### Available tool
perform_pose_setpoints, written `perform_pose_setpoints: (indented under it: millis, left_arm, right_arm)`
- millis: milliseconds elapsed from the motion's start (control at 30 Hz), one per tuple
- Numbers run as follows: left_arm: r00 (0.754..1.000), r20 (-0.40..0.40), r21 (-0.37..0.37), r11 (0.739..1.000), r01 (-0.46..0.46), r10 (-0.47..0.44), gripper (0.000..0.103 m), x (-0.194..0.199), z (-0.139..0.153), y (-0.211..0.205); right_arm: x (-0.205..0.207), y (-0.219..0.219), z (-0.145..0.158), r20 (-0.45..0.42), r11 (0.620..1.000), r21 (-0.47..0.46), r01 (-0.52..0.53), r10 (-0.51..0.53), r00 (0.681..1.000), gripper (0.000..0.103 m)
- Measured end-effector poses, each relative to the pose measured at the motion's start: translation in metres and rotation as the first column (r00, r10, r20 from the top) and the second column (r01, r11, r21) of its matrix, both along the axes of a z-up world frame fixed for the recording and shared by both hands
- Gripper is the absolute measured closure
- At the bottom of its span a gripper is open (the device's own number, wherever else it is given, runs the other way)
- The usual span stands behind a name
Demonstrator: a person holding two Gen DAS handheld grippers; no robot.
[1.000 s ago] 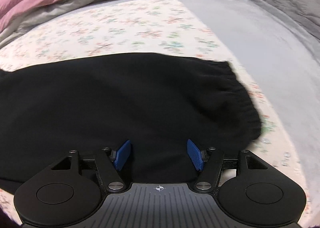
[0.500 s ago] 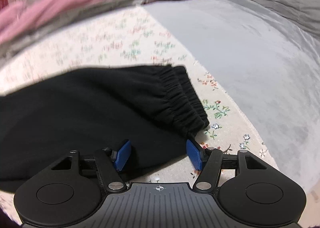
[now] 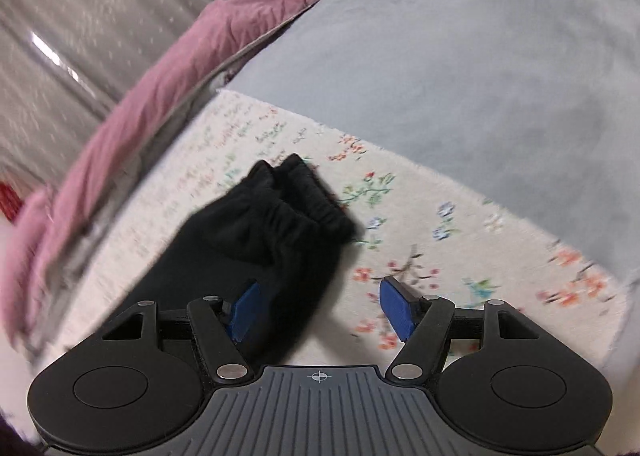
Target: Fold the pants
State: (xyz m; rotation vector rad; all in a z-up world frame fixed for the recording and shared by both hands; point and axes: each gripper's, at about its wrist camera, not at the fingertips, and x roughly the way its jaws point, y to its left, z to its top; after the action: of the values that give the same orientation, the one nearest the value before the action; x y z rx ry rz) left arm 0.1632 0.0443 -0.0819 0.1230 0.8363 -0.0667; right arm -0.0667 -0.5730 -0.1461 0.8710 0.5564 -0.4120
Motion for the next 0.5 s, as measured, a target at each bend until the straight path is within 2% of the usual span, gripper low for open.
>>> perform_pose_setpoints:
  millis: [200, 333, 467, 500]
  left_arm:
    - [1.000, -0.027, -0.006, 1.000, -0.012, 0.012, 0.007, 0.005, -0.006, 0.000]
    - [1.000, -0.025, 0.002, 1.000, -0.007, 0.008, 0.006, 0.005, -0.007, -0.002]
    - [0.999, -0.044, -0.038, 0.999, -0.026, 0.024, 0.002, 0.009, -0.010, 0.003]
    - [0.998, -0.052, -0.052, 0.998, -0.032, 0.030, 0.002, 0.010, -0.011, 0.005]
  right_arm:
    - [0.005, -0.011, -0.012, 0.128, 0.992, 0.124, 0.037, -0.053, 0.990, 0.036]
    - [0.021, -0.013, -0.018, 0.144, 0.994, 0.097, 0.050, -0.064, 0.988, 0.038]
    - [0.036, -0.009, -0.019, 0.148, 0.994, 0.057, 0.089, -0.096, 0.984, 0.038]
    - [0.039, -0.007, -0.018, 0.142, 0.995, 0.037, 0.093, -0.097, 0.985, 0.044]
